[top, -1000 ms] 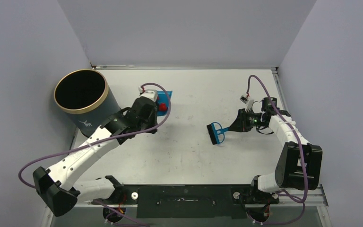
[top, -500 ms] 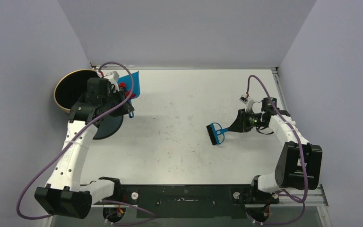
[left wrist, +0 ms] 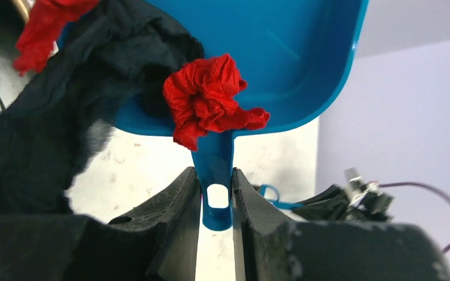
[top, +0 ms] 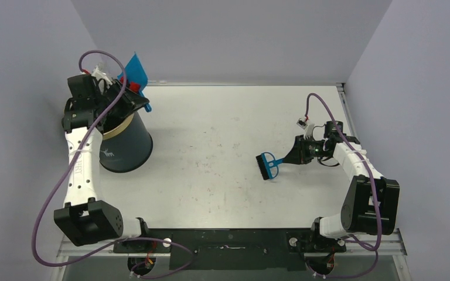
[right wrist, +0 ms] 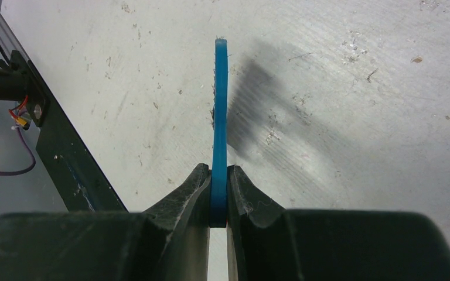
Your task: Sweep away the paper scraps from the table
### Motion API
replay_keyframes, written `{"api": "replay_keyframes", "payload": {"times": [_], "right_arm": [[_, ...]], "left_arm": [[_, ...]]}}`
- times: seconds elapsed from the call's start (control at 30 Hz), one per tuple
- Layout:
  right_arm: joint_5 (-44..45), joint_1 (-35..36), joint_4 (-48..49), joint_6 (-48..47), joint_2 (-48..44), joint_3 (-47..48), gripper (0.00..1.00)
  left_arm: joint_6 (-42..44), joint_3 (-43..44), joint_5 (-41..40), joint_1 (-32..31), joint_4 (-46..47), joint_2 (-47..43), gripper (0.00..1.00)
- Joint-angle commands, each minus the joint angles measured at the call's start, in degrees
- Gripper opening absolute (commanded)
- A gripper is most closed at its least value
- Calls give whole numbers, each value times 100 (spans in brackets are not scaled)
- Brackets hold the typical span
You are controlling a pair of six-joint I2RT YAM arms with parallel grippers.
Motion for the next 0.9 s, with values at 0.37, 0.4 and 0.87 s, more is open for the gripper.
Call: {"api": "replay_keyframes", "payload": {"times": [0.37,0.4,0.87], "right_arm": [[-188,-60,76,-226,-55,61,5],[-188,-60,76,-227,-57,61,5],[-180,-60,83,-217,-66,54,5]], "left_arm": [[-6042,-3175,1241,1229,7604,-816,0],[-6607,-3469,1113,1268,8302,-815,0],[-8340,-4530,266,1286,10944,-741,0]]}}
